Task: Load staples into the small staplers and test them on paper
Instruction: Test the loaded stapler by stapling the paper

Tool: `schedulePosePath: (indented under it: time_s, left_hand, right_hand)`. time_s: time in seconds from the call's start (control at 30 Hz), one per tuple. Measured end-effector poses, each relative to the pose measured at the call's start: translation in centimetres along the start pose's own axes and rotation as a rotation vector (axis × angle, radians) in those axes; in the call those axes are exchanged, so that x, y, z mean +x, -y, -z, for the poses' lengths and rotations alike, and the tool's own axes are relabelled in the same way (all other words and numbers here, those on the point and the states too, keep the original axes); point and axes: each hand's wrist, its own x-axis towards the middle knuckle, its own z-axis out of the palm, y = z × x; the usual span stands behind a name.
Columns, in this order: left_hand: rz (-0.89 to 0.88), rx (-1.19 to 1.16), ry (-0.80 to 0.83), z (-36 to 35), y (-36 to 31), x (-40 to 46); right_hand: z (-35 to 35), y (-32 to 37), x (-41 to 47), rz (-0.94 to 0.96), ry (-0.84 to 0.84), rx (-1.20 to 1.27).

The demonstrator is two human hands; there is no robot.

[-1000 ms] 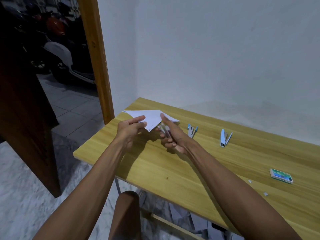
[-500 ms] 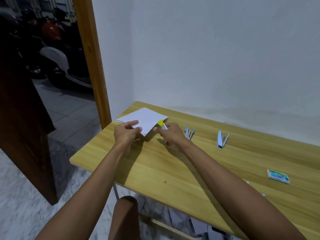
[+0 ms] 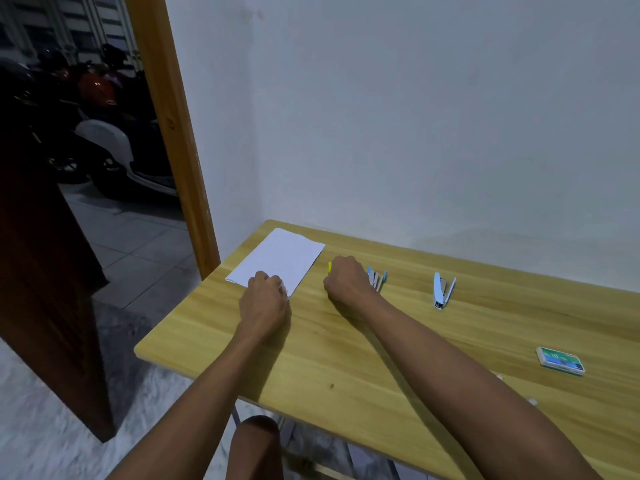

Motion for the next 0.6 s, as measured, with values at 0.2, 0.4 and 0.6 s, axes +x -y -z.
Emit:
schedulePosePath:
  time_s: [0.2, 0.4, 0.6]
  left_hand:
    - [-0.048, -0.018, -0.014, -0.4, 0.1, 1.0]
    - [-0.035, 0.028, -0.052, -0.3, -0.3, 2.5]
    - [-0.214, -0.225, -0.081, -2.1, -8.1, 1.6]
  right_hand:
    - [1.0, -0.7, 1.1, -0.027, 0.004, 0.000]
    - [6.3, -6.4, 0.5, -0.157, -0.153, 0.003]
    - [8.4, -15.2, -2.0, -0.366, -0.141, -0.059]
